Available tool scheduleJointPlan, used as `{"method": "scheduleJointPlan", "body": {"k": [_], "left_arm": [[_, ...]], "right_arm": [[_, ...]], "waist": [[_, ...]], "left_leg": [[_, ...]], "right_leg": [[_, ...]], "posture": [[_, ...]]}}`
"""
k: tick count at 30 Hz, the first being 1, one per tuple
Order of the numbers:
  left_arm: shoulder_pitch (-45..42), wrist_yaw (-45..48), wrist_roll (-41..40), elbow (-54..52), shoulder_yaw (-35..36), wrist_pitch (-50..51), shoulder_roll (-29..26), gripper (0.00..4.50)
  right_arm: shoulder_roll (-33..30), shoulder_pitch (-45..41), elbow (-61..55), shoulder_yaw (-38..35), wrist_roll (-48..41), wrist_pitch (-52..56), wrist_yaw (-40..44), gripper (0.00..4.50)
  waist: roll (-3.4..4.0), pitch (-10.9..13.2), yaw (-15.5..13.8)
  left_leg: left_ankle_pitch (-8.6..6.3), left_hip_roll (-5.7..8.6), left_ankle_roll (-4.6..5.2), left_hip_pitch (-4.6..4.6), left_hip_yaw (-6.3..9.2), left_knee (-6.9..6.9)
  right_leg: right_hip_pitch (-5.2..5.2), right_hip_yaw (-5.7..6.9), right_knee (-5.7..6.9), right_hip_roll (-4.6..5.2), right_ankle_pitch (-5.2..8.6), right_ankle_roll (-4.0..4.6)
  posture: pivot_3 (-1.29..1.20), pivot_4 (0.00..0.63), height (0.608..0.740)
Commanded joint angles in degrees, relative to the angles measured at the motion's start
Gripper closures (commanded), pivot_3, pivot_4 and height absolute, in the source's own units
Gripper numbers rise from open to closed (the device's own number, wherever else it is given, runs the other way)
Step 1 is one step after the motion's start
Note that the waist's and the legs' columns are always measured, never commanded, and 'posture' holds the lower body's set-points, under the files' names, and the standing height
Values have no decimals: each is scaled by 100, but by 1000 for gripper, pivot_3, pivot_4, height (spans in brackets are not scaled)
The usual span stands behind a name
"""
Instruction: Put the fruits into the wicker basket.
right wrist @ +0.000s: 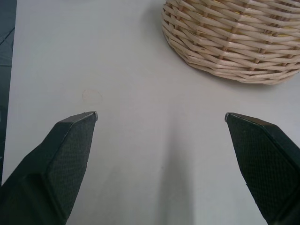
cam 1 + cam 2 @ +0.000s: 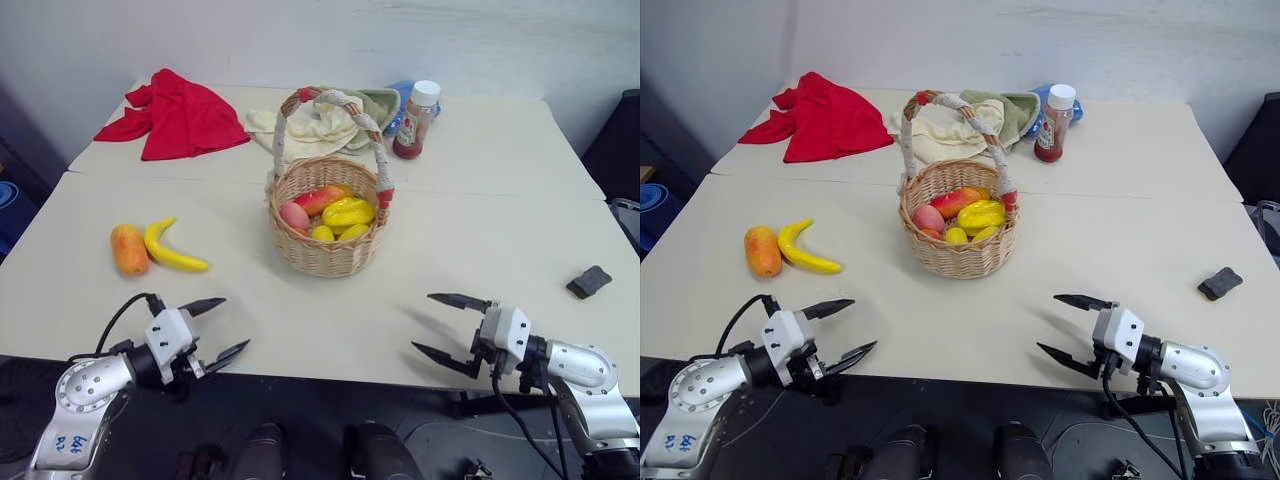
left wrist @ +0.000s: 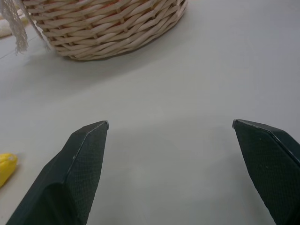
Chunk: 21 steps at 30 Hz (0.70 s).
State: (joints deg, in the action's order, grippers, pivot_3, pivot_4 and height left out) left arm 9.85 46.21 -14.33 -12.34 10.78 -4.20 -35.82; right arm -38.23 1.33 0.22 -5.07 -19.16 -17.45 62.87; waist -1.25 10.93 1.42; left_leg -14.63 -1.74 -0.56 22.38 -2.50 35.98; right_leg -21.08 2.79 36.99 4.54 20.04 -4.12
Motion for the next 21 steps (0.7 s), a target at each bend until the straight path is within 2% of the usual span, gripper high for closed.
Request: {"method": "scheduleJointPlan", "body": {"k": [1,6,8,11,13,15,18,21], "left_arm": [[163,52,-181,-367,54,72,-43,40],[349,57,-498,-567,172,484,-48,40],[481,43,-1270,-782,458,1351,-105,40],[774,-25,-1666,-946,995,1612,-71,40],[1008,-180,-1881,-896,1499,1699,51,40],[1314,-351,-2064,-737,2061,1786,194,40],[1694,-739,-2507,-535,2873,2156,462,40],[1959,-1353,-3294,-85,3806,2788,774,40]], "right_arm": [[-11,-36,-32,-25,-78,-114,66,0],[77,-276,144,-60,-44,-163,-39,0],[192,-425,248,-69,-2,-270,-165,0],[332,-510,78,3,-365,-201,39,0],[306,-505,-508,109,-1175,588,358,0],[340,-560,-1117,270,-1486,970,387,0],[646,-764,-1741,470,-1541,1132,49,0],[1110,-943,-1996,640,-1369,1067,-372,0]], "waist": [[0,0,9],[0,0,9],[0,0,8],[0,0,15],[6,4,15],[8,5,27],[7,5,28],[3,3,13]], "left_leg": [[0,0,0,0,0,0],[0,-2,-1,-5,-1,-3],[0,-2,0,-6,-1,0],[-1,-4,-2,-6,0,-2],[-2,-5,-3,-5,0,-5],[-2,-6,-3,-5,0,-6],[-3,-10,-4,-6,1,-5],[-5,-10,-7,-5,2,-5]], "right_leg": [[0,0,0,0,0,0],[1,-2,0,-2,0,0],[4,-1,1,-1,0,0],[2,-2,0,-1,1,1],[2,-2,-2,-1,1,3],[1,-2,-4,-1,1,2],[0,0,-3,-1,2,3],[-2,0,-7,0,4,5]], "posture": [[0,150,740],[0,150,740],[0,150,740],[0,150,740],[0,150,740],[0,150,740],[0,150,740],[0,150,740]]}}
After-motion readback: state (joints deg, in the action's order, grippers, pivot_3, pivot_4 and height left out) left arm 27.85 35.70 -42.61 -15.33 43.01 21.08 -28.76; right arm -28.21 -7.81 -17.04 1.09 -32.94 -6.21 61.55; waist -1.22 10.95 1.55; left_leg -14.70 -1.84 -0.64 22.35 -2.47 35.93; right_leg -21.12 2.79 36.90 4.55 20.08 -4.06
